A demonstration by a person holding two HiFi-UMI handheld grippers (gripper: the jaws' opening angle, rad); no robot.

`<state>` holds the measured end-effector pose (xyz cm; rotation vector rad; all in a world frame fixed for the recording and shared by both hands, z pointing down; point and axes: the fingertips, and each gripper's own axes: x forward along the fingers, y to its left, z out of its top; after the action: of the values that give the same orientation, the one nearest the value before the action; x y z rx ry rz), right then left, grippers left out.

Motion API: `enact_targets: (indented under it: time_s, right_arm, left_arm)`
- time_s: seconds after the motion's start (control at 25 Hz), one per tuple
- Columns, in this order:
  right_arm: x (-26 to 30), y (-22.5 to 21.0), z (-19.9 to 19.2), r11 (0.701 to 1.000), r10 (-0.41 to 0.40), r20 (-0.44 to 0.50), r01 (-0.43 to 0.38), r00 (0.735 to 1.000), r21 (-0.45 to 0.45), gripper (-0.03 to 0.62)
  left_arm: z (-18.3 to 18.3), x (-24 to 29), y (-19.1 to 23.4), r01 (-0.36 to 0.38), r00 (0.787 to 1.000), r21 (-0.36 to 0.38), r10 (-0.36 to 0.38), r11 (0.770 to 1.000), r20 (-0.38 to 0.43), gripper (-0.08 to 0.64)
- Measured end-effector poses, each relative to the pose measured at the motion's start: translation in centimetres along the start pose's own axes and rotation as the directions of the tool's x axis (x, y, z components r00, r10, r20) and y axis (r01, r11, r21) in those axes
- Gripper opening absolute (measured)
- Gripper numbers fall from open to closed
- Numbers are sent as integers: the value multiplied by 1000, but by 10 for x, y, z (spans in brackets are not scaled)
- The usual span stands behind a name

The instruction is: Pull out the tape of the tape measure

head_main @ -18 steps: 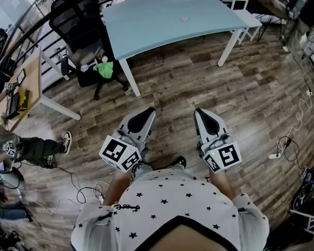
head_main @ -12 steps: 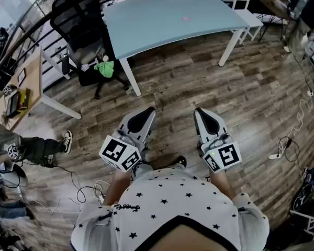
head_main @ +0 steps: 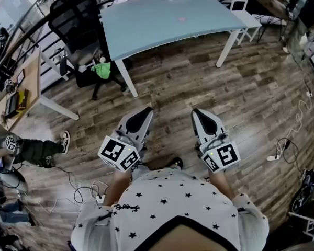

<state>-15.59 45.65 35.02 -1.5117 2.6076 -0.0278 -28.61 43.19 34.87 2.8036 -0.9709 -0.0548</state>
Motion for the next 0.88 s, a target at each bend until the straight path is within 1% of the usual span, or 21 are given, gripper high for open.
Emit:
enact_targets:
  time_s: [0.32,0.52,0.88]
  right_arm:
    - [-22,-25,2,1000,1,-9,-1,1000,-4,-3]
    - [-32,-36,0,1000,-4,-8,4,1000,13,-3]
    - [-40,-56,-5,999,-32,-21,33,999,37,-3]
  left_arm:
    - [-6,23,-25,3,1000,-15,-3,1000,3,44]
    - [-8,32,-31,-7,1000,-20,7,1000,-6,44]
    - [-11,57,-40,34,999,-23,-34,999,-23,44]
